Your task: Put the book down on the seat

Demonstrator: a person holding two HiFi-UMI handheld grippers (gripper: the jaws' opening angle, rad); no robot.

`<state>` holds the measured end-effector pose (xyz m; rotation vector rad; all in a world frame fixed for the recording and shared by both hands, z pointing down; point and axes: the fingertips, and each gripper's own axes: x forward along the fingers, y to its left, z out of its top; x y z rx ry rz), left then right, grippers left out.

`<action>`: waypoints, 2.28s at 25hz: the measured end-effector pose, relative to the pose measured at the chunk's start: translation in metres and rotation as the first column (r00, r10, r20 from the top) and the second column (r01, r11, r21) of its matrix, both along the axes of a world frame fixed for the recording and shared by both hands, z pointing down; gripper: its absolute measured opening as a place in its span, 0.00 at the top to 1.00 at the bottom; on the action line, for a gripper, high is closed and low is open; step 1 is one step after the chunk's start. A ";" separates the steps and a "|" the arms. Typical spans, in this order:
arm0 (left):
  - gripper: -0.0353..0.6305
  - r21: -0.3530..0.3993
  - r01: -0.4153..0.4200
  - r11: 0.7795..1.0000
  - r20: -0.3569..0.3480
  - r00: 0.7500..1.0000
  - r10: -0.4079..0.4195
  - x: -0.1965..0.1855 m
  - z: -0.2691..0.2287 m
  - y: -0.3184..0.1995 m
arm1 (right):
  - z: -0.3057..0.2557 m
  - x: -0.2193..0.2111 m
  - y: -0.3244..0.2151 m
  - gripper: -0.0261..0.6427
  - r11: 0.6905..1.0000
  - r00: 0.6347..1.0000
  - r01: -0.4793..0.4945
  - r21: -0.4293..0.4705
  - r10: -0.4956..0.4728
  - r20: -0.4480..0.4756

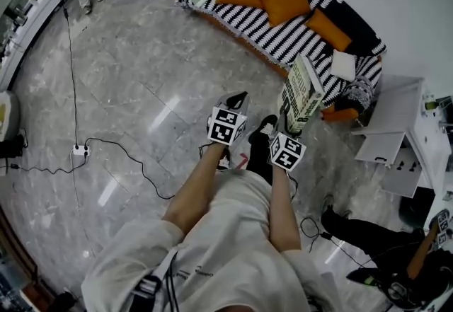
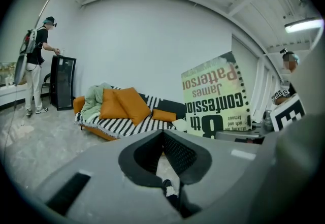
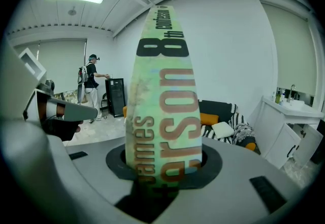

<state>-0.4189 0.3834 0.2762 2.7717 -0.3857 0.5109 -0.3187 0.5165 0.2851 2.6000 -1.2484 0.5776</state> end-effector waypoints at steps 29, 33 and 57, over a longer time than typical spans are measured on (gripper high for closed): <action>0.94 0.096 -0.113 0.989 0.098 0.990 0.104 0.124 -0.006 -0.043 | 0.000 0.108 -0.065 0.73 0.997 0.996 -0.059 0.042 0.056 0.076; 0.94 0.096 -0.128 0.987 0.113 0.987 0.118 0.158 -0.009 -0.053 | 0.008 0.138 -0.072 0.73 0.998 0.995 -0.059 0.018 0.058 0.082; 0.94 0.137 -0.102 0.985 0.160 0.984 0.079 0.311 -0.018 -0.120 | 0.020 0.297 -0.139 0.73 1.000 0.991 0.002 0.010 -0.003 0.132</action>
